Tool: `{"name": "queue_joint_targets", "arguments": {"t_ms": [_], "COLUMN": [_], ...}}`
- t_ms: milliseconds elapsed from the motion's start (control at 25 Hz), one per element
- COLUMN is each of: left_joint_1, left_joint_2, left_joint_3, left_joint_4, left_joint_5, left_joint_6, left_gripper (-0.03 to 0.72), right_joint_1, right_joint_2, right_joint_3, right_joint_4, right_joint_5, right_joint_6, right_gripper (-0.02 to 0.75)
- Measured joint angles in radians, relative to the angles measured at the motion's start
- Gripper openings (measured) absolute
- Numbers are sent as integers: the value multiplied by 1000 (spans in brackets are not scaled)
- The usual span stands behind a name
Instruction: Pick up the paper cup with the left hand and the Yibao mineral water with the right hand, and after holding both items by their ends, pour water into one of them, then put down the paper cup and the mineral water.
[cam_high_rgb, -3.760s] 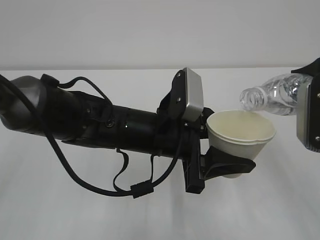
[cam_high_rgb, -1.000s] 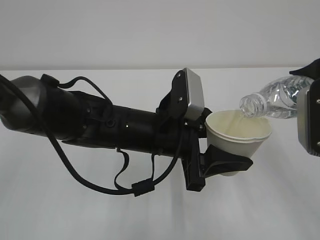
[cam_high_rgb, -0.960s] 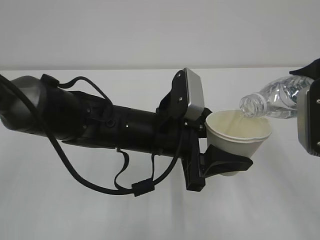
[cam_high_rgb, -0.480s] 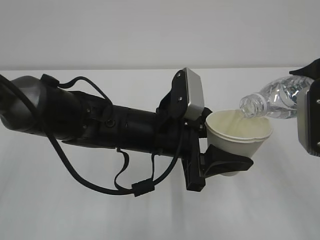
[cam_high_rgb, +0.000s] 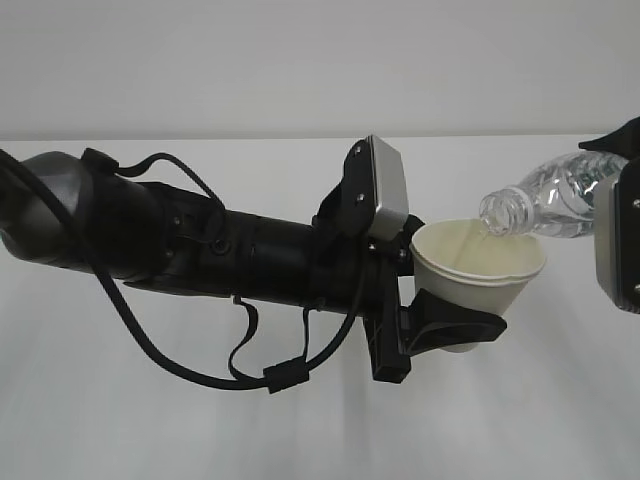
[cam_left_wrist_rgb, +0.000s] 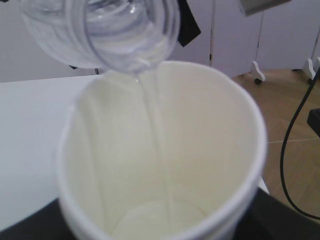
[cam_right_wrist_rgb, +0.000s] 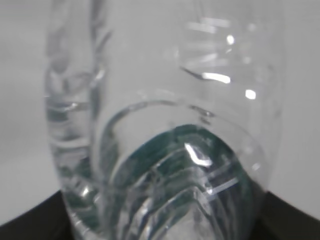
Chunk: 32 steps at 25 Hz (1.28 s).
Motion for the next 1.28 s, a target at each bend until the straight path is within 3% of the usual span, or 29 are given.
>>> {"name": "queue_joint_targets", "arguments": {"t_ms": [1280], "left_joint_1": [0], "left_joint_2": [0], "left_joint_3": [0], "left_joint_4": [0], "left_joint_5": [-22], "left_joint_6": [-2], "left_gripper": [435], "right_joint_1": [0], "right_joint_2": [0], "right_joint_3": [-2], "right_joint_4": [-21], "right_joint_5": [0], "right_joint_6": [4], "right_gripper": [466]}}
